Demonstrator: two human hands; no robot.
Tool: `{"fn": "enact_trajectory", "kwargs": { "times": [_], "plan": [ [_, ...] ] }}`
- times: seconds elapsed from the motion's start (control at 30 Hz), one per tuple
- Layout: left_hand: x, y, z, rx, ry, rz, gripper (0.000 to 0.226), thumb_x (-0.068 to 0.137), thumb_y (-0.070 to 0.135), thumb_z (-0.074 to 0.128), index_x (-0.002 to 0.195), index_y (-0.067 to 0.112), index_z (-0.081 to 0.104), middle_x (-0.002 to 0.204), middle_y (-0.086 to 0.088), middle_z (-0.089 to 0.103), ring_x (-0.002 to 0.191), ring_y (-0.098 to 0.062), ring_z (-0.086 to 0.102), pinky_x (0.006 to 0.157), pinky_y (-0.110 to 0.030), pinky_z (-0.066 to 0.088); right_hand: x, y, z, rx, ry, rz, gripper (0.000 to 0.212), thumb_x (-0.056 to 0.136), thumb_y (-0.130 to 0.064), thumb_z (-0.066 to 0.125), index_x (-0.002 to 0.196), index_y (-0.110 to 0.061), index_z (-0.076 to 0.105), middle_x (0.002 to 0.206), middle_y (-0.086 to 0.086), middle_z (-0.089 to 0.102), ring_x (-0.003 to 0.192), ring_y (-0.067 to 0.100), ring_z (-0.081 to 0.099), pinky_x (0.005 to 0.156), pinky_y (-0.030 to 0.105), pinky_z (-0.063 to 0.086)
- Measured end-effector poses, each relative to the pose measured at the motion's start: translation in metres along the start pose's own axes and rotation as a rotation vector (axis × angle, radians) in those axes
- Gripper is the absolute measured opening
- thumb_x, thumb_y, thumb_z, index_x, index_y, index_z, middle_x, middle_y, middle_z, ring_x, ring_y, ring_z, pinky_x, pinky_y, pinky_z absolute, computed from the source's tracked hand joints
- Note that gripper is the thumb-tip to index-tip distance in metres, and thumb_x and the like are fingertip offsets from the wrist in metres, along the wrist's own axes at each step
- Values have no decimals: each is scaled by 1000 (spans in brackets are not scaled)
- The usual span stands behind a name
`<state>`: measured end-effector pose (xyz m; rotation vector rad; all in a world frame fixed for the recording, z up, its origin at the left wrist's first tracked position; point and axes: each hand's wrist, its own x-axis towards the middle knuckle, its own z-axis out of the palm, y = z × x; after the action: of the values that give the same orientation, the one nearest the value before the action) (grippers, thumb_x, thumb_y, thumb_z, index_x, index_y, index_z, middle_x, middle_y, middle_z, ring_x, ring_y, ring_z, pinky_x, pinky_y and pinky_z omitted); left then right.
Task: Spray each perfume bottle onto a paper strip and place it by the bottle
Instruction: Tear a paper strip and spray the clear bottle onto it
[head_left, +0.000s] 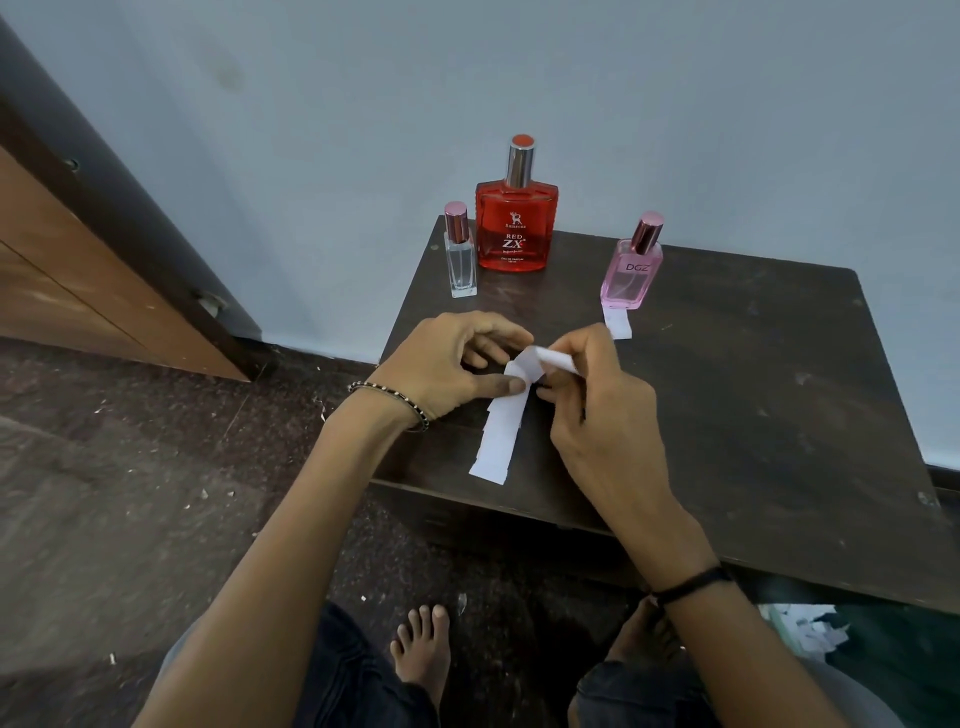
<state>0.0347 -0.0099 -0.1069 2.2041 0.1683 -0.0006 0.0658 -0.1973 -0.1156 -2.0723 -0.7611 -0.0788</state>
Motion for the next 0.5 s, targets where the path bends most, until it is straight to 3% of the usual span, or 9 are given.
{"fn": "enact_trajectory", "kwargs": {
  "times": [0.1,0.2,0.33,0.4,0.5],
  "plan": [
    [0,1,0,-1,1,-4,44,77,21,88,117,30,72,104,19,73,89,4,67,78,-8,51,2,1,-3,153,43,122,8,102,-7,55,109,-7,51,103,8,70,83,12,75,73,23,63],
    [1,2,-1,-8,80,-26,47,71,21,92,113,29,72,104,11,67,78,0,61,70,-8,51,3,1,-4,189,74,162,7,102,-17,59,107,-16,54,102,-1,70,80,7,74,72,13,57],
    [3,8,-1,-130,222,-96,12,82,26,79,90,19,73,71,10,65,50,-3,53,53,-13,46,4,0,-7,166,180,102,10,99,-21,64,109,-20,62,102,-5,67,81,11,68,71,18,55],
    [3,17,0,-340,217,-190,33,91,40,67,82,9,73,62,1,70,44,-12,57,42,-23,46,5,1,-9,190,214,79,14,98,-17,65,112,-17,63,105,-2,69,86,11,69,76,19,56],
    [2,28,3,-523,112,-264,58,88,62,63,75,6,76,72,-14,78,53,-25,73,38,-22,49,5,0,-8,174,195,21,20,95,-7,67,114,-13,65,114,0,69,102,5,67,88,10,50]
  ]
}}
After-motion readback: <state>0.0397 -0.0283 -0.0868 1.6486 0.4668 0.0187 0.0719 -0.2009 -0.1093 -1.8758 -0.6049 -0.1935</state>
